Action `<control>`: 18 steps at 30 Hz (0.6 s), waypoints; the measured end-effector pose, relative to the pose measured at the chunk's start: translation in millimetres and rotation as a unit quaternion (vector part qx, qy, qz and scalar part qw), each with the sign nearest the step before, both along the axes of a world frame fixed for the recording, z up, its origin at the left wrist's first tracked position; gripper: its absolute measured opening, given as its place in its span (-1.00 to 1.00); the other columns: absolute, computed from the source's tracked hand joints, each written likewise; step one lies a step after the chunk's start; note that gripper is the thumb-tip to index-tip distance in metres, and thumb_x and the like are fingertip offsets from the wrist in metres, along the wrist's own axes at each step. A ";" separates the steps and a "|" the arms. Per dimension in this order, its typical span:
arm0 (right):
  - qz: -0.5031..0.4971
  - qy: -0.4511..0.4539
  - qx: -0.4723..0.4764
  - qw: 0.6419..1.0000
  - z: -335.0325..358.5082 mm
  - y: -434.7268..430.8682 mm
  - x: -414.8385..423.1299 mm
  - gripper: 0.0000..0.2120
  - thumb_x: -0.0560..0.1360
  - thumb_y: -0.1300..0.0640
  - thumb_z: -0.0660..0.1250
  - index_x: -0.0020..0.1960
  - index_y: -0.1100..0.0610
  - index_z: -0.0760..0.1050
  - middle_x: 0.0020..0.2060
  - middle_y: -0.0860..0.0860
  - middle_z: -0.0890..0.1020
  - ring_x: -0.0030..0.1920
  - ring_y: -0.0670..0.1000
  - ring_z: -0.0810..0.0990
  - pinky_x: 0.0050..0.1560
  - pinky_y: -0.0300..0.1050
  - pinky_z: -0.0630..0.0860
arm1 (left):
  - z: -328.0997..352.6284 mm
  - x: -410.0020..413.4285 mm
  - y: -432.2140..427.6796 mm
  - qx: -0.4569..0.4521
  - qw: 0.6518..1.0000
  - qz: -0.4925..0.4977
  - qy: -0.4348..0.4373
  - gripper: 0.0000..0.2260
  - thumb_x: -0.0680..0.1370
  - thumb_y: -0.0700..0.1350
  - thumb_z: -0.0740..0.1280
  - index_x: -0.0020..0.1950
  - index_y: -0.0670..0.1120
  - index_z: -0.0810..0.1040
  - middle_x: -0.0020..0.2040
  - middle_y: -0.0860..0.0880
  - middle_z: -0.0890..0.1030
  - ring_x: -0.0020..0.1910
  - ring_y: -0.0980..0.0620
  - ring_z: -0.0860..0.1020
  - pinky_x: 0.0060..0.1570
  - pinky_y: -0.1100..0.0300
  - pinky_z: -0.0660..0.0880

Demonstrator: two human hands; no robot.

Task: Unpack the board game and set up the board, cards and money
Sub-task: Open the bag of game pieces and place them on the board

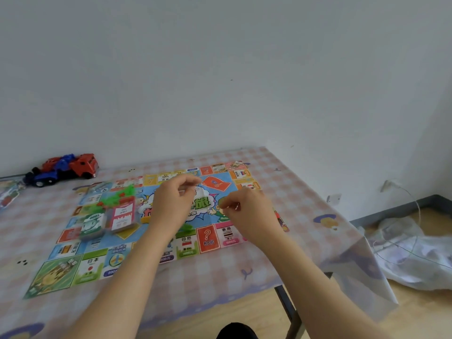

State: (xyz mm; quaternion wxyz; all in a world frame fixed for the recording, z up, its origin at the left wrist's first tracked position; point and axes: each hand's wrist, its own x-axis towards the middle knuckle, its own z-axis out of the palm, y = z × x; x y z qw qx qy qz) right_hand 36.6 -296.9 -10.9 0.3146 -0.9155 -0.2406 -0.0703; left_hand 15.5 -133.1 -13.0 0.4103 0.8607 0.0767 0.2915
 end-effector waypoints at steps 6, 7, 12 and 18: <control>0.057 0.023 -0.035 0.997 -0.4 34.8 -12.9 -0.72 0.45 -0.08 0.38 0.12 -0.01 0.61 -0.04 -0.05 0.62 -0.01 -0.03 0.53 -0.01 -0.11 0.53 | -5.8 -6.5 13.2 0.013 1.000 0.012 0.013 -0.80 0.56 -0.25 0.28 0.03 0.00 0.63 -0.04 0.16 0.60 -0.10 0.31 0.50 -0.13 0.51 0.35; 0.064 0.024 -0.040 0.997 -0.9 39.4 -14.7 -0.70 0.45 -0.10 0.38 0.13 -0.02 0.61 -0.04 -0.05 0.61 0.00 -0.03 0.53 0.00 -0.11 0.53 | -5.5 -7.8 14.5 0.010 1.000 0.013 0.012 -0.79 0.55 -0.26 0.28 0.03 -0.01 0.64 -0.04 0.15 0.61 -0.10 0.31 0.51 -0.14 0.51 0.35; 0.075 0.008 -0.076 0.994 -8.0 57.2 -18.1 -0.76 0.45 -0.09 0.39 0.10 -0.06 0.60 0.00 -0.05 0.54 -0.06 -0.06 0.42 -0.12 -0.20 0.36 | -5.5 -13.5 20.5 -0.002 1.000 0.022 0.016 -0.78 0.55 -0.27 0.27 0.01 0.00 0.64 -0.06 0.17 0.61 -0.11 0.36 0.50 -0.17 0.53 0.36; 0.061 0.007 -0.052 0.997 -11.5 57.2 -16.2 -0.78 0.53 -0.04 0.29 0.07 0.01 0.63 -0.01 -0.05 0.60 -0.04 -0.05 0.52 -0.04 -0.20 0.46 | -8.7 -14.0 18.5 -0.003 1.000 0.002 0.018 -0.77 0.55 -0.28 0.26 -0.01 0.01 0.63 -0.08 0.17 0.61 -0.10 0.34 0.52 -0.20 0.54 0.39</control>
